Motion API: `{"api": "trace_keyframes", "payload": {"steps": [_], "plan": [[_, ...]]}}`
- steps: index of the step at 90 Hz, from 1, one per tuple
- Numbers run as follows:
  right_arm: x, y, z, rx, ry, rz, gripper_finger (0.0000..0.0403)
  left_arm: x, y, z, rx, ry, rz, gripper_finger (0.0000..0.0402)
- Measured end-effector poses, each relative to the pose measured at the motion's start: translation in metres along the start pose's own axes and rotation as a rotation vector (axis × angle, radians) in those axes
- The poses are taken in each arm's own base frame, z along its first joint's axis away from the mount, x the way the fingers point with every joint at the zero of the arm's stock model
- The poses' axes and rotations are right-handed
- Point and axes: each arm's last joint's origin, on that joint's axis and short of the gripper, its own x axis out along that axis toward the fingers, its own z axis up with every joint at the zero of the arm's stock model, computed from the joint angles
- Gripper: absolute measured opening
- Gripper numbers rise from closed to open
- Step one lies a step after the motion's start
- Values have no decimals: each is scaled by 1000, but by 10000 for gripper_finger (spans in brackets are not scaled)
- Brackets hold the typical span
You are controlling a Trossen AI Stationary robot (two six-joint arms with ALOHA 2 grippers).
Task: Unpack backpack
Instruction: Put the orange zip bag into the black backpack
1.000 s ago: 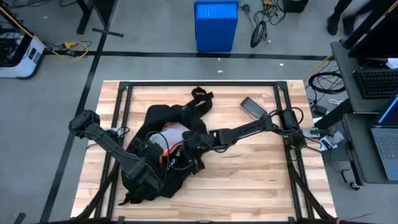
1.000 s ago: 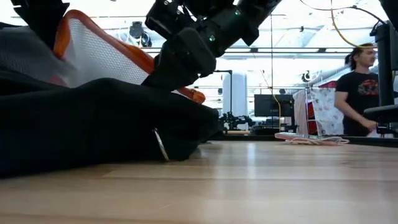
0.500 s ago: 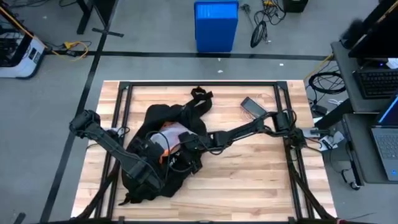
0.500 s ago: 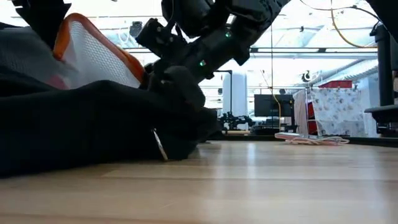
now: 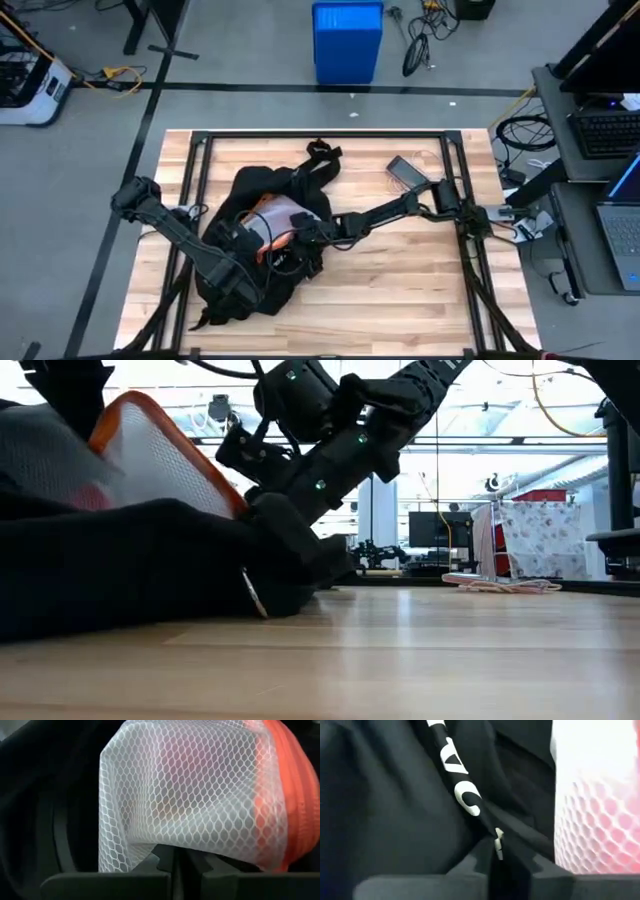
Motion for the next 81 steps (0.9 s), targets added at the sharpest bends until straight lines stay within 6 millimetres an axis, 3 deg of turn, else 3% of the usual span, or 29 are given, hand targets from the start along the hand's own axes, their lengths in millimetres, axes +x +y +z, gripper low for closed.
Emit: {"api": "trace_keyframes", "payload": {"steps": [22, 41, 65, 81], "plan": [[-20, 13, 9, 122, 88, 28, 1, 1, 1, 0, -2, 23, 2, 0], [-69, 30, 53, 127, 72, 50, 0, 1, 1, -1, 0, 60, 0, 0], [-127, 51, 90, 173, 87, 64, 0, -1, -1, -7, 33, 133, -25, 0], [-160, 61, 114, 188, 38, 17, 0, -2, -16, -3, 95, 89, -172, 0]]}}
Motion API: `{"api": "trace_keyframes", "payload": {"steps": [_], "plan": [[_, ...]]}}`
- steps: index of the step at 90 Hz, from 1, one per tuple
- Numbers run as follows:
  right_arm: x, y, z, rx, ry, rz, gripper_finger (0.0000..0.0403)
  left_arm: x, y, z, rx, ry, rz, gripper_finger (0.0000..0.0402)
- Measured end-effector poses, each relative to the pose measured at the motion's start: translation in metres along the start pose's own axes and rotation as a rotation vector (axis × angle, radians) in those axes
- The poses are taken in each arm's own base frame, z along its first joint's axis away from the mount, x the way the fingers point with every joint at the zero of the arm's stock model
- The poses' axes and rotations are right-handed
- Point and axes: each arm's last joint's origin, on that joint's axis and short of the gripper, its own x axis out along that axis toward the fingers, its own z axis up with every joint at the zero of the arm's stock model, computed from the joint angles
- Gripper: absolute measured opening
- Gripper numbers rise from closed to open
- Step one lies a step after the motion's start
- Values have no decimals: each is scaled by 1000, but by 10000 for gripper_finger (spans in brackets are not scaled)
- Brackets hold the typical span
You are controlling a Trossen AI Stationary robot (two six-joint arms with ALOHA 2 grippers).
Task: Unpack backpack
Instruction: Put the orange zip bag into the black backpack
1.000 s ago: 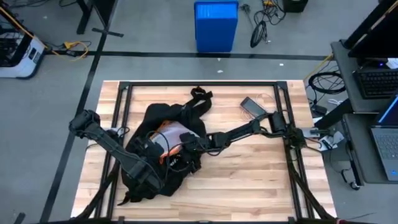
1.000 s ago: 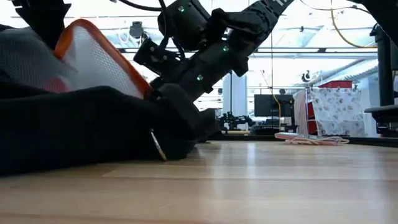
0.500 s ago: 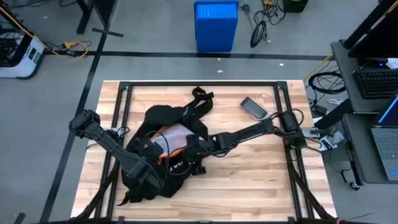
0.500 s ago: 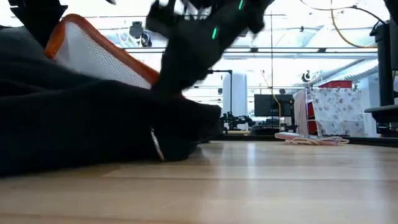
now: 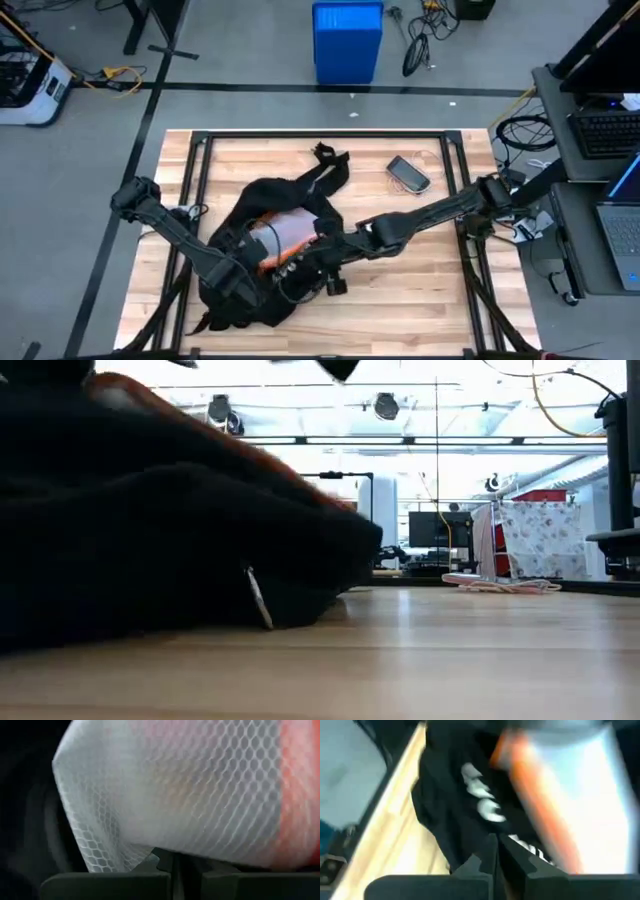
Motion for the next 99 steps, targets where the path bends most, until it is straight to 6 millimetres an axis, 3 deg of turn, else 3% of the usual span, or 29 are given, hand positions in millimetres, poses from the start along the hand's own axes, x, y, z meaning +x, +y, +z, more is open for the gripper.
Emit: {"api": "trace_keyframes", "payload": {"steps": [14, 25, 48, 64, 79, 89, 99], "plan": [[-20, 4, 18, 14, -42, -49, 0, 1, -12, 7, 12, 27, -153, 0], [-29, 1, 27, 27, -57, -77, 0, 2, -11, 6, -50, 53, -139, 0], [-19, -2, 17, -7, -12, 4, 8, 1, 4, 0, -42, 70, 19, 0], [19, -5, 1, -94, 68, 32, 67, 2, 5, 0, -101, 63, 30, 0], [68, -20, 1, -68, -46, 39, 130, 1, 6, 1, -183, 31, 53, 0], [97, -29, -3, -28, -107, 57, 149, 1, 7, 1, -184, 28, 62, 0], [113, -31, -11, -26, -101, 127, 152, 1, 10, 0, -242, 34, 93, 0]]}}
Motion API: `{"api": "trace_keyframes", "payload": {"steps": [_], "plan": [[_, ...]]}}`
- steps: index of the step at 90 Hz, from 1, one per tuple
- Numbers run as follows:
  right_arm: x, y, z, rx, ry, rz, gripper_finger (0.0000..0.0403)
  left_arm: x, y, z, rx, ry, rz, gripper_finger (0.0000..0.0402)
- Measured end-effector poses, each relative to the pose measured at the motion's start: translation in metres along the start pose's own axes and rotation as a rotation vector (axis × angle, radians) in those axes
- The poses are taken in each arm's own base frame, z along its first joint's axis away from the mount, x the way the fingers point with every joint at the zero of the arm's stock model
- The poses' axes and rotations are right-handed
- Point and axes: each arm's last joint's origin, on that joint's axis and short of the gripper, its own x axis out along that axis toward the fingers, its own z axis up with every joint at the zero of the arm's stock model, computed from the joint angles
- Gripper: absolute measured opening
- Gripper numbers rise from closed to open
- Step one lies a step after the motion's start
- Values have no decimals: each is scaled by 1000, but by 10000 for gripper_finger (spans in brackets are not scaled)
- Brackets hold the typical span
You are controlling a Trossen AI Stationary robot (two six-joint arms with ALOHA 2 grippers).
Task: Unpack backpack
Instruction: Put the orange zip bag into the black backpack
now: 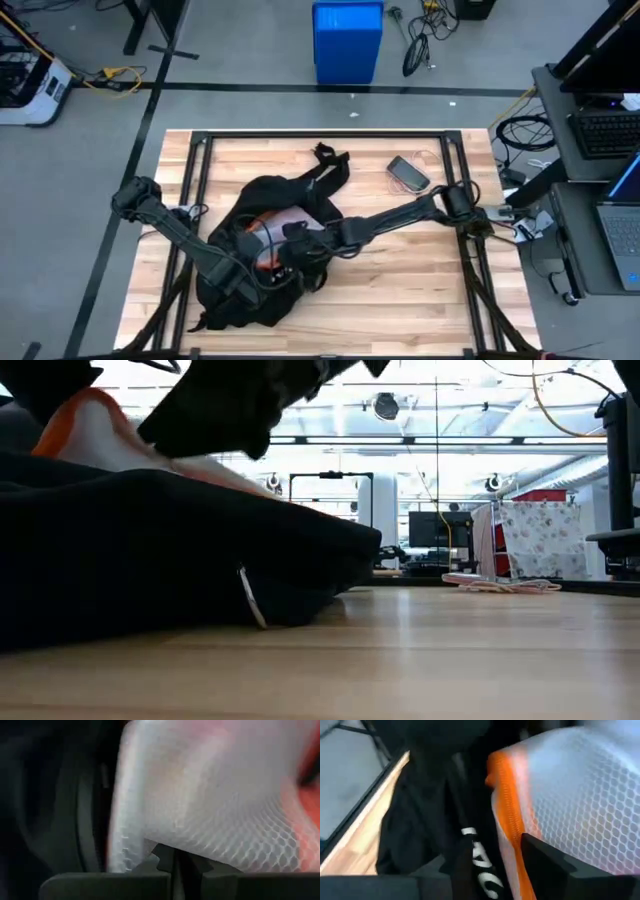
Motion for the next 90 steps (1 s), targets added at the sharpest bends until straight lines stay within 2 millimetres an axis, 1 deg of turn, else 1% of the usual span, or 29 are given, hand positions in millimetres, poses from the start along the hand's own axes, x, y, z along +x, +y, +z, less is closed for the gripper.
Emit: {"api": "trace_keyframes", "payload": {"steps": [13, 27, 38, 44, 49, 62, 75, 82, 90], "plan": [[6, 8, -5, -59, 21, 39, 153, -5, 10, 2, -21, -5, 22, 0], [13, 8, -8, -106, 5, 43, 153, -9, 19, 5, -40, -36, 35, 0], [9, 10, 5, -179, -99, 33, 153, -11, 23, 9, -54, -43, 31, 0], [7, 11, 12, -167, -130, 33, 153, -11, 24, 11, -46, -49, 32, 0], [10, 10, 12, -140, -133, 34, 153, -11, 24, 11, -33, -48, 33, 0], [28, 1, -8, -133, -56, 30, 153, -10, 24, 13, -18, -49, 37, 0], [39, 2, -17, -154, -42, 36, 153, -9, 24, 15, -25, -51, 40, 0], [49, 1, -27, -132, -7, 30, 153, -9, 24, 16, -28, -51, 39, 0], [54, -5, -35, -87, 28, -1, 153, -9, 24, 16, -25, -53, 37, 0]]}}
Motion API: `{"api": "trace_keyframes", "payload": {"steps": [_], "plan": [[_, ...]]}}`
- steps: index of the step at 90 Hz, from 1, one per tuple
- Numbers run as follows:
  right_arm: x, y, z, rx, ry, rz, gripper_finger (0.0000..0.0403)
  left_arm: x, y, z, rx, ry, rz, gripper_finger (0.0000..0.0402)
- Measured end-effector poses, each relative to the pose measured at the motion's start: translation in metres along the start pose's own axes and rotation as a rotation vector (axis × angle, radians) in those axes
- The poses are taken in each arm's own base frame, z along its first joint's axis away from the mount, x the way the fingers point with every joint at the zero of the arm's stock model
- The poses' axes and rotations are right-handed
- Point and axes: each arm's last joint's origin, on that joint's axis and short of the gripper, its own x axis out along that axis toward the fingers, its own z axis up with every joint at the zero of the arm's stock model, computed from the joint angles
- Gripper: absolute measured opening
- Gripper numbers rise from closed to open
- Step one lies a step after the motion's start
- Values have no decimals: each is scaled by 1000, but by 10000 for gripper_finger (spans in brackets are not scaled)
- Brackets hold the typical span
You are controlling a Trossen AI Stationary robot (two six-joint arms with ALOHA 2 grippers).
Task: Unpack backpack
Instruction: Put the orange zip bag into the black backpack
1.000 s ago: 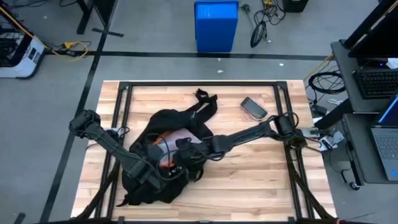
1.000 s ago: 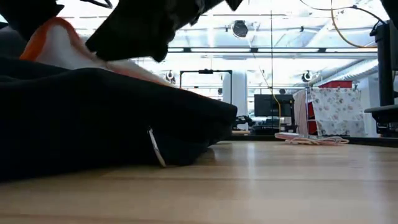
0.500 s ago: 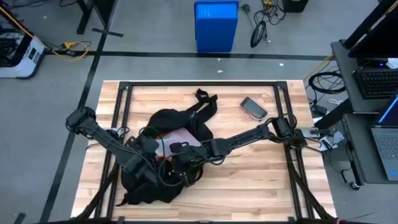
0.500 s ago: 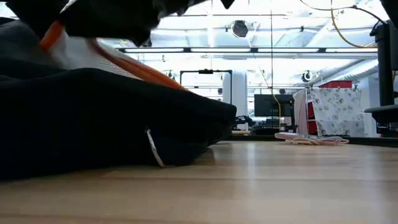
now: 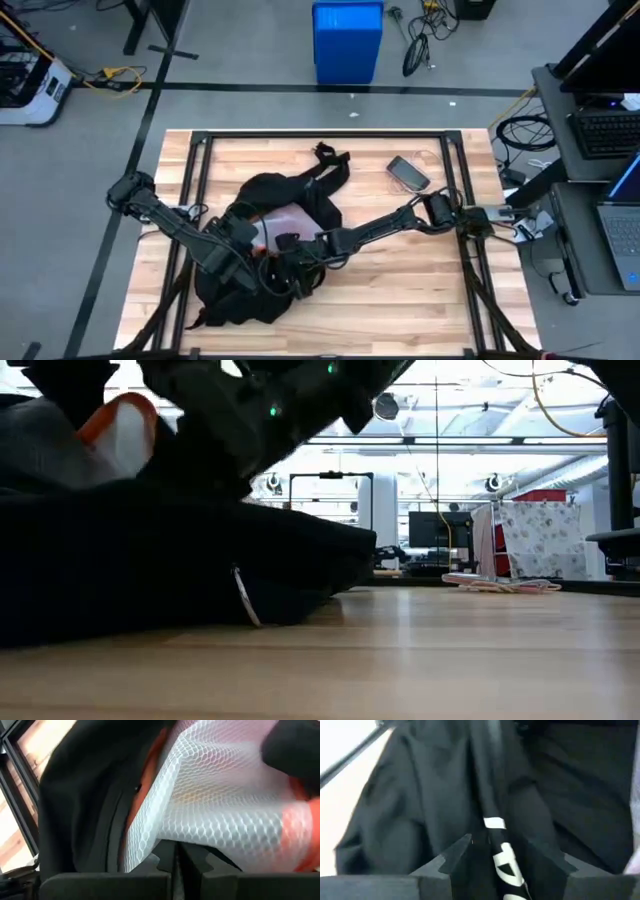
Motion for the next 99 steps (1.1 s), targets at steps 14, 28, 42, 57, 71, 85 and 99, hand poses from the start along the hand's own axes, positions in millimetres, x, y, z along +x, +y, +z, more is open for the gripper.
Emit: {"api": "trace_keyframes", "payload": {"steps": [14, 28, 42, 57, 71, 85, 99], "plan": [[4, -12, -7, 61, 23, -44, 153, 0, 0, 0, 22, 0, 0, 0], [8, -29, -17, 134, 51, -73, 139, 0, -2, 0, 15, -1, -13, 0], [11, -35, -30, 174, 138, -80, 49, 0, -3, 0, 11, -2, -23, 0], [8, -34, -30, 221, 157, -80, 4, 1, -3, 0, 12, 9, -22, 0], [-9, -27, -16, 290, 160, -70, 2, 1, -2, -1, 13, 37, -20, 0], [-45, -13, 15, 308, 119, -77, 1, 0, -2, -4, 15, 123, -26, 0], [-80, 5, 38, 280, 93, -108, 1, 0, -3, -5, 16, 168, -33, 0]]}}
